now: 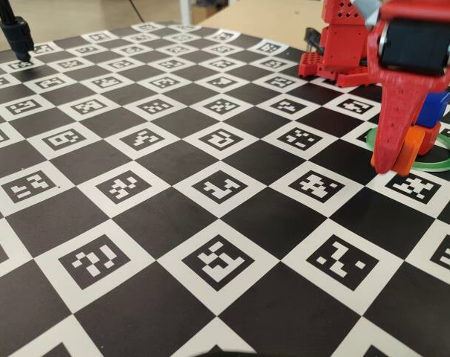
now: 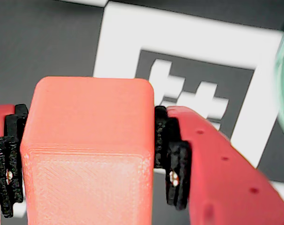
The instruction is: Grab the red cube then put it in the green circle then put the blue cube on top and finally the orange cube on top
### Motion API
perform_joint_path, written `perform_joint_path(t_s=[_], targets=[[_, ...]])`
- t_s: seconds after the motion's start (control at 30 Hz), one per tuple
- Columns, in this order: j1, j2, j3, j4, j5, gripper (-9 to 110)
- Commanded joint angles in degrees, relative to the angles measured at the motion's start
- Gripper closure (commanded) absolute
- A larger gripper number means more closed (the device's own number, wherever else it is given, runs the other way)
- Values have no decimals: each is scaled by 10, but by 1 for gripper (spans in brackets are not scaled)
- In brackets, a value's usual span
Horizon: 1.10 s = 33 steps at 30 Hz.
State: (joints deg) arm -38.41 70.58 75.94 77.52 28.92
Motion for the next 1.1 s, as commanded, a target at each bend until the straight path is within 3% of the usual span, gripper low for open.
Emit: perform_joint_path(t_s=[0.0,0.53,1.07], targets=[[0,87,-69,37,17,96],[26,192,-95,180,82,97],[44,358,78,189,132,97]])
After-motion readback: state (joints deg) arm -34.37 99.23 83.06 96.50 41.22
